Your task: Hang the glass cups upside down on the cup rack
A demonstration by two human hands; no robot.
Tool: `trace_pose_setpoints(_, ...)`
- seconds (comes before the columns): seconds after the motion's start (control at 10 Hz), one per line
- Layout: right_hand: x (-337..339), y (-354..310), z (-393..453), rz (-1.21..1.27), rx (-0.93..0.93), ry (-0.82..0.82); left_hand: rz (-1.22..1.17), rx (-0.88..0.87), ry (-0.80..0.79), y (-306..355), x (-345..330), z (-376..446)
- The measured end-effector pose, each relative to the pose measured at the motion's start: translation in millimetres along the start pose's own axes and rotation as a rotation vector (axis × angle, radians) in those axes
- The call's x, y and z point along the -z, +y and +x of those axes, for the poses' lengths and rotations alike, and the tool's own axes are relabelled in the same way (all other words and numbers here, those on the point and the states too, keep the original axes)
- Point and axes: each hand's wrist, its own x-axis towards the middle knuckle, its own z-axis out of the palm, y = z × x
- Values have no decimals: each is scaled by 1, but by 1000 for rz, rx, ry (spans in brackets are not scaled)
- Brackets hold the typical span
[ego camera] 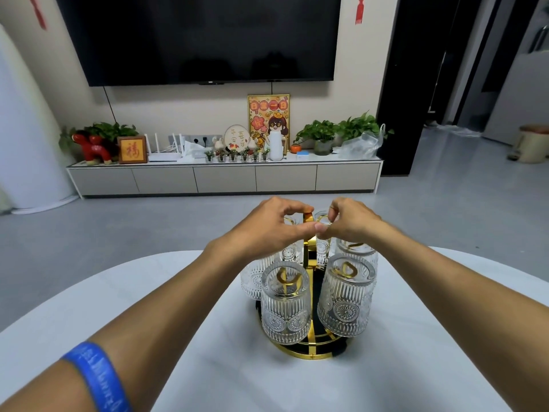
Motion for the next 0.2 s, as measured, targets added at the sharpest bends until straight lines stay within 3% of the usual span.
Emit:
trace_pose_setpoints(0.1,17,2,-25,76,64,77,0,41,-20,5,0,-1)
trace_pose_setpoints(0.2,39,11,-69,187,118,257,155,13,91,20,-6,-22)
